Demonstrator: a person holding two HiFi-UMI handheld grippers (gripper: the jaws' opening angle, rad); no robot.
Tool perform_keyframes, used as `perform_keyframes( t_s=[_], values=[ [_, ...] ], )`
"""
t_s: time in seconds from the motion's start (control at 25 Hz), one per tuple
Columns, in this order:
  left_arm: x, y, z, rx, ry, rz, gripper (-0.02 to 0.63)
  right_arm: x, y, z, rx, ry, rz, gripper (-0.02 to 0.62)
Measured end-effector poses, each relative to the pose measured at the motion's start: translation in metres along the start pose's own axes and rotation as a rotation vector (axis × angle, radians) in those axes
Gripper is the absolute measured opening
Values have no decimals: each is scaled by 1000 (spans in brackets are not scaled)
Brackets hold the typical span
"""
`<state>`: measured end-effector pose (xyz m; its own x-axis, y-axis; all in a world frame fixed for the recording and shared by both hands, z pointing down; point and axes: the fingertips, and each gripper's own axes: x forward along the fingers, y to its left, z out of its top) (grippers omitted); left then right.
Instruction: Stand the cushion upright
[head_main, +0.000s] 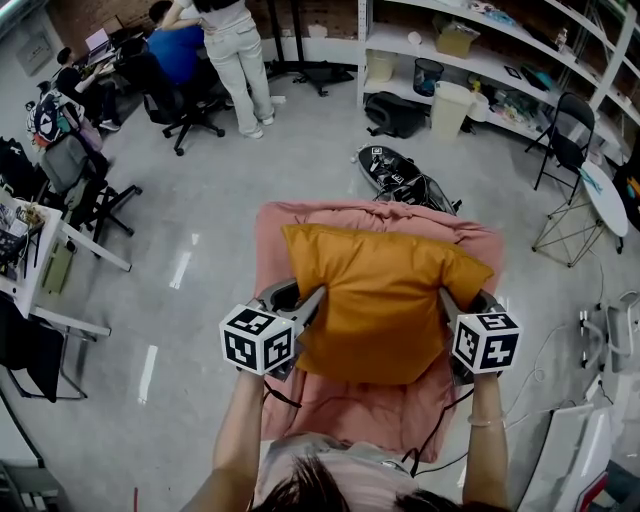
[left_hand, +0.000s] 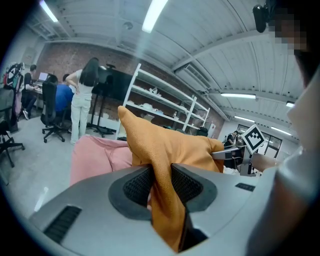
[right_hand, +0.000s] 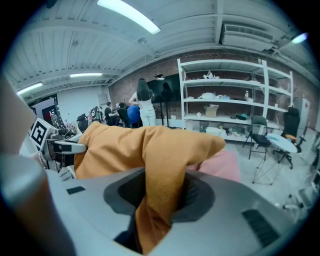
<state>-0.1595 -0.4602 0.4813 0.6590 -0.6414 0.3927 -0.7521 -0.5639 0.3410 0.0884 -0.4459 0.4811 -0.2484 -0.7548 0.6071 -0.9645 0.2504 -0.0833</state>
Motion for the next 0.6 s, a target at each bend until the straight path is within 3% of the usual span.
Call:
perform_keyframes(
  t_s=[0.6],
  values=[
    [25, 15, 28, 28, -36, 1, 123, 21, -15, 29, -8, -30, -8, 147]
  ],
)
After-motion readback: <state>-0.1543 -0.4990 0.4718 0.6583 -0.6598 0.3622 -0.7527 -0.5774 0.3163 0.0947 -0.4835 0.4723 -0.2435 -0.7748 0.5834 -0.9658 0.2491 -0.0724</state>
